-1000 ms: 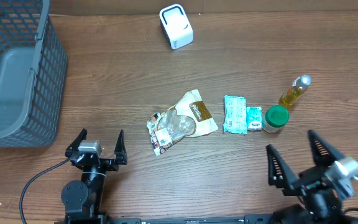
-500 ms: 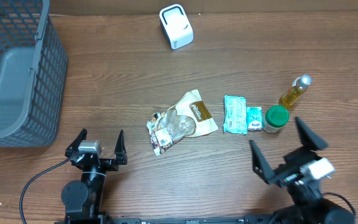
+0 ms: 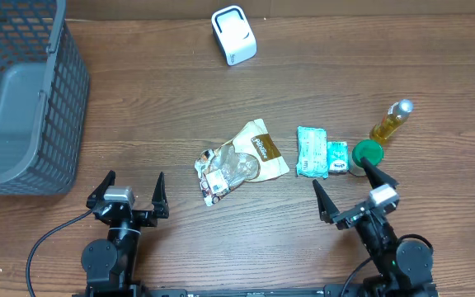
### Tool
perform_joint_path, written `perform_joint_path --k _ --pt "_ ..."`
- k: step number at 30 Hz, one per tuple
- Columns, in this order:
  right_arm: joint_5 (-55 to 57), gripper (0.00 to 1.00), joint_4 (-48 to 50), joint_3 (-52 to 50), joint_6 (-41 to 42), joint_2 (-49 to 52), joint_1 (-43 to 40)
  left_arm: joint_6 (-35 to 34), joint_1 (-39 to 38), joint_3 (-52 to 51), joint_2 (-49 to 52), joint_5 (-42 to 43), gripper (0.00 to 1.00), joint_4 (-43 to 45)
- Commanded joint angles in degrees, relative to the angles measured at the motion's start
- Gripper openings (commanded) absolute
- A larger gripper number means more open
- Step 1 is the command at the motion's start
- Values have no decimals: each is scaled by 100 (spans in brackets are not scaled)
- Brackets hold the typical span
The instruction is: Scan the item barcode
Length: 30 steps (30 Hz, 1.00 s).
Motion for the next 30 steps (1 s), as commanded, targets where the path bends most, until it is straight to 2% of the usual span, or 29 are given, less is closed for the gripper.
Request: perform_joint_path --k 1,7,30 --pt "98 100 -417 -144 -7 -52 -90 -79 -44 -22 -66 -22 100 -17" --pt "643 100 -490 -166 -24 -52 -153 -79 -44 -22 -66 -22 100 -17" --pt "767 100 -485 -168 -70 -52 -378 -79 -44 -22 -66 -22 100 -15"
